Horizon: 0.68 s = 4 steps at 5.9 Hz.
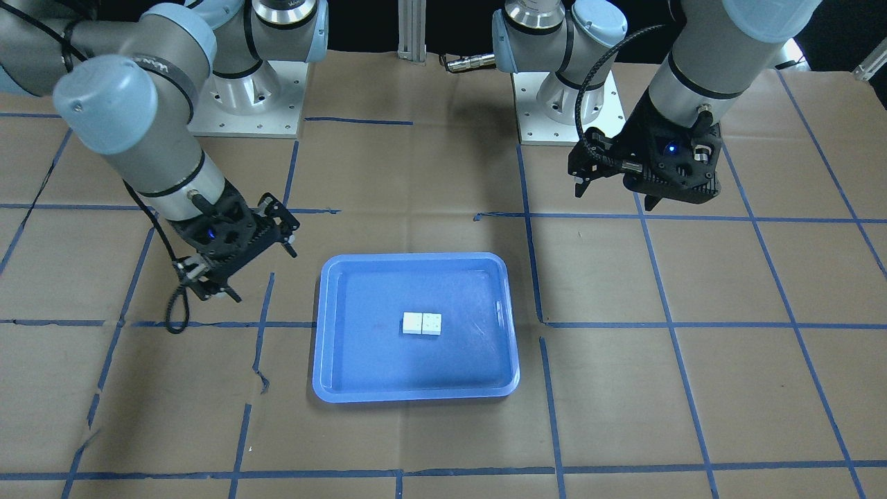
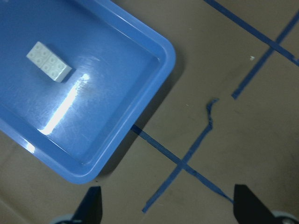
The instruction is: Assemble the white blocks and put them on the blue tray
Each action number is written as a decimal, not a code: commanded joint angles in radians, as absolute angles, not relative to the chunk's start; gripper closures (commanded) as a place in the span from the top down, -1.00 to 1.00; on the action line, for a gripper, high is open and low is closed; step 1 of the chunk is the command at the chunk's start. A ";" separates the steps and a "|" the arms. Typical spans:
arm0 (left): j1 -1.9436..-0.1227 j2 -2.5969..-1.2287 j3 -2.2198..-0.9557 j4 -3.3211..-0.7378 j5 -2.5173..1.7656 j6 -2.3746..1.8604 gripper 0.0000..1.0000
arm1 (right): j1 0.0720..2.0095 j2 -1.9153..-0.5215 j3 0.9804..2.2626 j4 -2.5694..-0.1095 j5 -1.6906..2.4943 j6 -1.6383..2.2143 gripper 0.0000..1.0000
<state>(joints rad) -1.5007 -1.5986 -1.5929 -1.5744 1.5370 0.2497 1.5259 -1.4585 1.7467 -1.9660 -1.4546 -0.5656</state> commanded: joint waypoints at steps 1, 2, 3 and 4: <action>-1.500 -1.598 -1.594 -1.575 1.537 0.250 0.99 | 1.514 -1.512 1.718 -1.888 -1.532 -0.253 1.00; -1.500 -1.598 -1.594 -1.575 1.537 0.250 0.99 | 1.514 -1.513 1.601 -1.711 -1.535 -0.201 1.00; -1.500 -1.598 -1.595 -1.575 1.537 0.250 0.99 | 1.516 -1.509 1.466 -1.514 -1.537 -0.171 1.00; -1.500 -1.598 -1.595 -1.575 1.537 0.250 0.99 | 1.516 -1.511 1.422 -1.461 -1.539 -0.116 1.00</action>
<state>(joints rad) -1.5003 -1.5985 -1.5950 -1.5754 1.5371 0.2500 1.5151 -1.5100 1.4871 -1.5489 -1.5367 -0.1647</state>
